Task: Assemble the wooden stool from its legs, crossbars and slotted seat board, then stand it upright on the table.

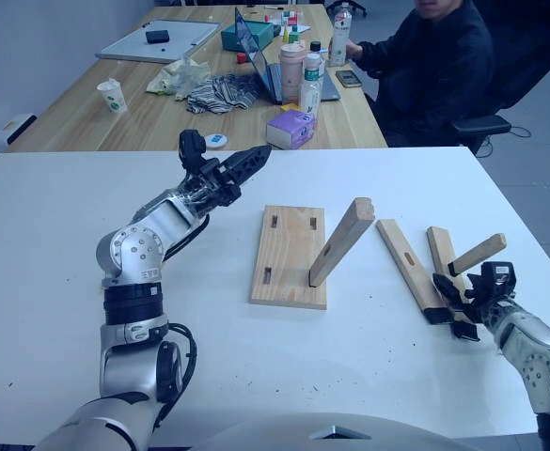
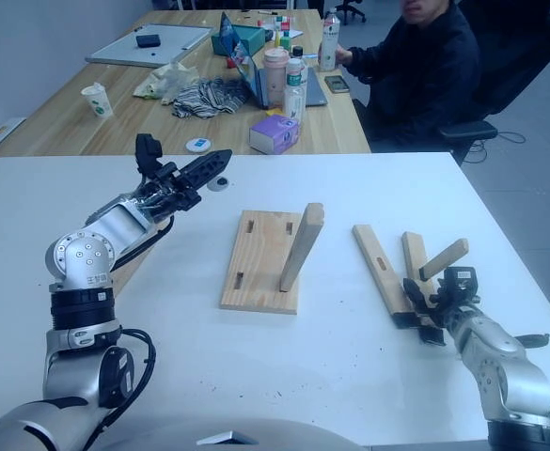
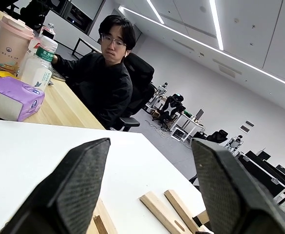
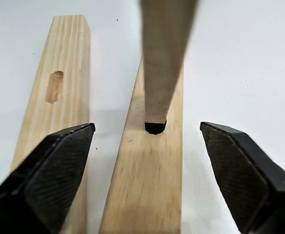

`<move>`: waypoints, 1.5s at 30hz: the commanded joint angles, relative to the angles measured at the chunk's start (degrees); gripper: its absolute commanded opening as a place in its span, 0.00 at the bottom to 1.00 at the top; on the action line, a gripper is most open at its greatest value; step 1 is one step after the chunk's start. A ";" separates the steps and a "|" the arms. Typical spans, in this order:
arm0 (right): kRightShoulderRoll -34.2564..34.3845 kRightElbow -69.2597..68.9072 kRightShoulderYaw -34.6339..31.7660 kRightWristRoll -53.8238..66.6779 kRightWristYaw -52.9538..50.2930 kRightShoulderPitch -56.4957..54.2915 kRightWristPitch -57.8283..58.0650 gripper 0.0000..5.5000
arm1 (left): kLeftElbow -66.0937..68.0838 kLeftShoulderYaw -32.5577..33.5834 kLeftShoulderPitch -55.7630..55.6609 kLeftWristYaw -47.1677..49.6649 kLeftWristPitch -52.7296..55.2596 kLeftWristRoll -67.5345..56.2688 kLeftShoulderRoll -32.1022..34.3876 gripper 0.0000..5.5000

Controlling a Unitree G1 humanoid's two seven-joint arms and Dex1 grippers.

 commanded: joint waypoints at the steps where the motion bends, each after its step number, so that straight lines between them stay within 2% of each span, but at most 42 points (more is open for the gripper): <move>1: -0.73 -0.66 -0.63 -1.33 0.19 0.33 3.70 0.73 | -0.84 0.52 1.01 1.19 0.71 -0.27 0.26 0.55; 8: 0.99 -0.18 -1.02 -3.28 -0.63 1.52 7.94 0.73 | -0.55 0.47 0.90 1.19 0.60 -0.39 0.47 0.55; 16: -1.43 -3.14 0.44 -5.49 -1.21 -0.31 17.45 0.51 | -0.83 -0.25 0.93 1.25 0.07 0.65 0.80 0.55; 19: -2.31 -2.83 0.64 -7.42 -1.24 -2.04 17.15 0.41 | -0.13 0.79 0.52 2.60 2.12 -0.68 0.80 0.55; 22: -3.15 -3.00 -0.38 -8.13 -1.34 -5.25 16.17 0.38 | -0.43 0.61 0.28 2.35 1.91 0.09 1.70 0.55; 25: -4.61 -1.28 -0.96 -8.87 0.19 -10.60 13.98 0.38 | 0.50 0.91 -0.57 1.87 0.78 0.84 2.24 0.55; 30: -7.29 0.11 0.38 -5.39 8.18 -26.00 15.11 0.38 | 1.83 1.57 -2.75 -0.53 -0.11 -0.60 2.96 0.55; 35: -10.11 8.46 5.56 -3.22 18.39 -44.47 17.54 0.38 | 1.55 1.71 -5.54 -5.74 1.16 -4.31 3.44 0.55; 38: -7.36 15.80 9.99 -2.47 24.97 -55.04 16.64 0.38 | 4.42 -0.99 -7.09 -13.91 -0.23 -4.03 3.84 0.55; 41: -3.16 20.39 14.85 -1.87 31.43 -60.56 14.70 0.38 | 10.45 -2.73 -8.28 -22.35 -0.85 -4.13 3.78 0.55; 45: 1.57 23.42 18.44 -1.98 35.60 -63.30 13.03 0.38 | 20.84 -4.84 -9.32 -30.08 -2.57 -1.70 2.47 0.65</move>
